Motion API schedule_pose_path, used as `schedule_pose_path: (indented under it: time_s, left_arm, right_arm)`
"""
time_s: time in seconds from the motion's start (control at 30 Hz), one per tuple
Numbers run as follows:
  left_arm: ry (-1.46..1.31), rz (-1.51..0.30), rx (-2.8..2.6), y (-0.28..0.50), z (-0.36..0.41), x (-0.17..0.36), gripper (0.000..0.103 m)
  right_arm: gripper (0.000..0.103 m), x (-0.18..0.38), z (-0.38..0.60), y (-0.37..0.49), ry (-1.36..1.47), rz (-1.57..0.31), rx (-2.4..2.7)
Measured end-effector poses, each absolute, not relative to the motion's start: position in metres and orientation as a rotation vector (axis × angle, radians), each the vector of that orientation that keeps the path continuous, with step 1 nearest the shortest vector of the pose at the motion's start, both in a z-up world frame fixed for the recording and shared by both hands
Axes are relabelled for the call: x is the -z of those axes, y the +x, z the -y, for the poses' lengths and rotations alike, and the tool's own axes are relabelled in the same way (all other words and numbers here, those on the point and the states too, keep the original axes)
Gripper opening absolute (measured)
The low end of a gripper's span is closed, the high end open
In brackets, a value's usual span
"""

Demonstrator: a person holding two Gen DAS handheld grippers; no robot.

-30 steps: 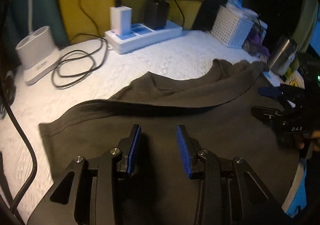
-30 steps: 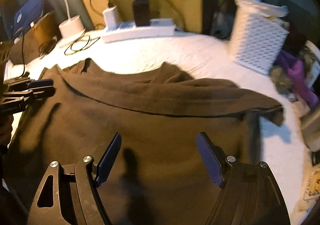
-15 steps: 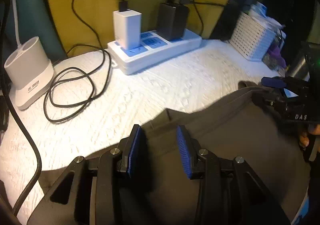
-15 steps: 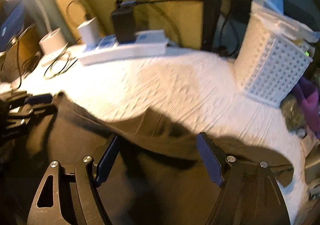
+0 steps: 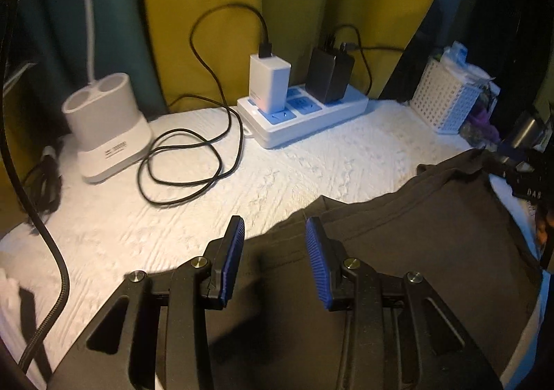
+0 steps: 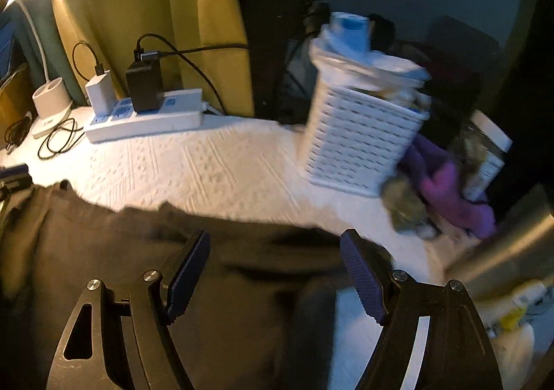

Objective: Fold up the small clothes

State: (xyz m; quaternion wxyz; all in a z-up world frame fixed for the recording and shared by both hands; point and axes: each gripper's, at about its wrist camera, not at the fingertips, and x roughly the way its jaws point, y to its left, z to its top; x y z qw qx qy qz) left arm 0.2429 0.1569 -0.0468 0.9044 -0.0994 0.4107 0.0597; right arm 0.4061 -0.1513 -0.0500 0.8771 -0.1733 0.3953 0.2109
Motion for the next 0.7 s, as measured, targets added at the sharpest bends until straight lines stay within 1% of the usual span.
schedule_pose_path:
  time_s: [0.17, 0.23, 0.3, 0.5, 0.53, 0.57, 0.6, 0.7]
  left_arm:
    - [-0.215, -0.814, -0.117, 0.212, -0.146, 0.036, 0.037]
    - [-0.217, -0.808, -0.113, 0.197, -0.139, 0.034, 0.040]
    - [-0.218, -0.802, -0.108, 0.185, -0.132, 0.034, 0.047]
    - [-0.214, -0.812, -0.117, 0.149, -0.120, 0.041, 0.048]
    - [-0.217, -0.817, -0.123, 0.145, -0.120, 0.044, 0.048]
    - [-0.221, -0.823, -0.130, 0.143, -0.120, 0.046, 0.048]
    - [-0.225, -0.828, -0.138, 0.141, -0.121, 0.049, 0.048]
    - [-0.242, -0.838, -0.164, 0.140, -0.129, 0.054, 0.048]
  right_arm:
    - [0.079, 0.043, 0.185, 0.367, -0.356, -0.811, -0.401]
    - [0.079, 0.042, 0.198, 0.353, -0.345, -0.804, -0.383]
    - [0.079, 0.042, 0.212, 0.340, -0.334, -0.805, -0.365]
    - [0.079, 0.048, 0.249, 0.314, -0.279, -0.816, -0.359]
    - [0.077, 0.049, 0.250, 0.313, -0.270, -0.821, -0.380]
    - [0.070, 0.050, 0.247, 0.314, -0.266, -0.827, -0.401]
    - [0.065, 0.051, 0.243, 0.315, -0.268, -0.833, -0.418]
    - [0.064, 0.051, 0.210, 0.325, -0.302, -0.825, -0.490]
